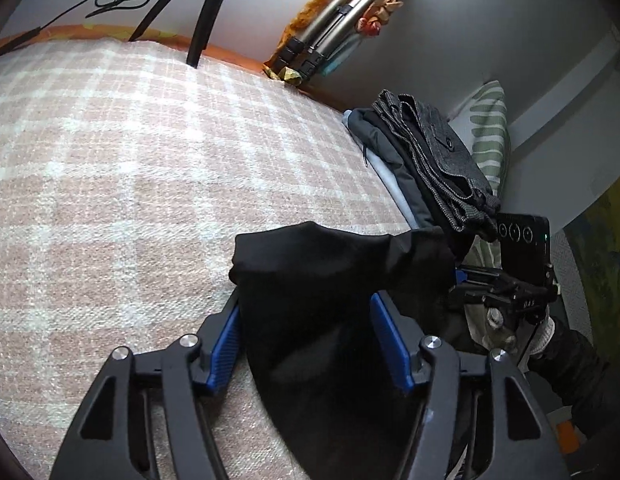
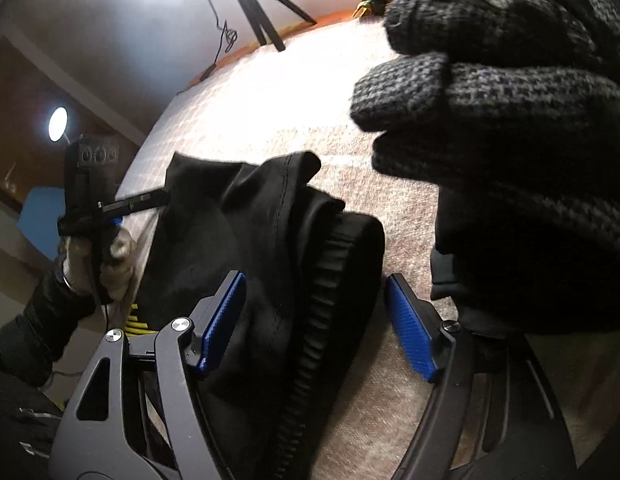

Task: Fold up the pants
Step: 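Lift the shorts bundle with the left gripper and carry it toward the clothes stack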

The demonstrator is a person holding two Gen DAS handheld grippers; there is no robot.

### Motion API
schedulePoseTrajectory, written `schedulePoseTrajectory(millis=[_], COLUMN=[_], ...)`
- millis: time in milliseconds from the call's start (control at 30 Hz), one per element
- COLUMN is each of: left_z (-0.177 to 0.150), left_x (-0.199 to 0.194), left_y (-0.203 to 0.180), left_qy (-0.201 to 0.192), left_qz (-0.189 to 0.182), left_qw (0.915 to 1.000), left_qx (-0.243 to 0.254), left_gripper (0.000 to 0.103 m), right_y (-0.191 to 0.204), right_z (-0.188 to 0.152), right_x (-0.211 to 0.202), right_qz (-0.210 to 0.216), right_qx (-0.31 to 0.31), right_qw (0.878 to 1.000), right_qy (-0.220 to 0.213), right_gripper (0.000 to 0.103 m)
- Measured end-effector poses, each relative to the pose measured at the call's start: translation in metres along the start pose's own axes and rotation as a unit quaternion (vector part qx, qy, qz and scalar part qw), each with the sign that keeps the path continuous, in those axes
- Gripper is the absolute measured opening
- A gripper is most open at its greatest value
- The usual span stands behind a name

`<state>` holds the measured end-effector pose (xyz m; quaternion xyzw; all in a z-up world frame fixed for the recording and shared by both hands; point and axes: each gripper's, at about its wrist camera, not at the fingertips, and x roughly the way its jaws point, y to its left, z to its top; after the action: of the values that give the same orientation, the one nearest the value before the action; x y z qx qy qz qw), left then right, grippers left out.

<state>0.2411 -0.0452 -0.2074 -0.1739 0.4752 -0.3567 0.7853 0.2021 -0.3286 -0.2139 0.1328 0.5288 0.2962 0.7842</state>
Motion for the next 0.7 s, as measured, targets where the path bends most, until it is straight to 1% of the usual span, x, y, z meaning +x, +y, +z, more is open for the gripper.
schedulePoseTrajectory(millis=[33,67,100,133,167,200,233,267,333,400,433,467,533,567,633,700], left_z=[0.0,0.0,0.0,0.0,0.0,-0.001,-0.002,-0.003,-0.005,-0.007,-0.008,-0.008,-0.009,-0.008,-0.008,-0.009], left_x=[0.001,0.003,0.004,0.006,0.007,0.008,0.008,0.008,0.005,0.003,0.002,0.002,-0.001,-0.001,0.0,0.001], left_y=[0.0,0.0,0.001,0.002,0.003,0.003,0.002,0.0,-0.005,-0.011,-0.013,-0.014,-0.014,-0.014,-0.011,-0.011], left_qy=[0.0,0.004,0.004,0.006,0.008,0.012,0.012,0.013,0.014,0.015,0.016,0.016,0.016,0.016,0.014,0.008], left_qz=[0.001,0.006,0.009,0.006,0.004,0.004,0.005,0.002,0.004,0.009,0.013,0.021,0.019,0.019,0.019,0.02], left_qw=[1.0,1.0,0.9999,0.9999,0.9999,0.9998,0.9998,0.9999,0.9999,0.9996,0.9993,0.999,0.999,0.999,0.9993,0.9995], left_qx=[-0.001,-0.004,-0.006,-0.009,-0.011,-0.013,-0.013,-0.007,0.005,0.024,0.031,0.035,0.037,0.036,0.028,0.024], left_gripper=[0.052,0.041,0.034,0.031,0.024,0.02,0.018,0.016,0.016,0.016,0.016,0.016,0.016,0.016,0.015,0.013], right_y=[0.002,0.006,0.01,0.013,0.015,0.016,0.015,0.014,0.012,0.01,0.007,0.006,0.008,0.009,0.014,0.019], right_z=[0.003,0.006,0.009,0.01,0.01,0.01,0.009,0.008,0.005,0.004,0.003,0.002,0.002,0.002,0.005,0.008], right_x=[0.003,0.007,0.012,0.014,0.016,0.018,0.02,0.019,0.012,0.009,0.009,0.008,0.009,0.011,0.016,0.026], right_qz=[0.001,-0.001,0.001,0.002,0.004,0.006,0.013,0.02,0.023,0.022,0.015,0.02,0.018,0.021,0.025,0.028], right_qx=[-0.001,-0.007,-0.014,-0.016,-0.017,-0.019,-0.016,-0.013,-0.017,-0.01,0.001,0.002,-0.003,-0.005,-0.012,-0.016], right_qw=[1.0,1.0,1.0,1.0,1.0,1.0,1.0,1.0,1.0,1.0,1.0,1.0,1.0,1.0,1.0,0.999], right_qy=[-0.004,-0.007,-0.009,-0.01,-0.01,-0.008,0.002,0.002,0.003,0.008,0.016,0.016,0.016,0.014,0.006,0.018], right_gripper=[0.076,0.076,0.076,0.075,0.066,0.056,0.037,0.037,0.037,0.041,0.056,0.059,0.059,0.061,0.061,0.03])
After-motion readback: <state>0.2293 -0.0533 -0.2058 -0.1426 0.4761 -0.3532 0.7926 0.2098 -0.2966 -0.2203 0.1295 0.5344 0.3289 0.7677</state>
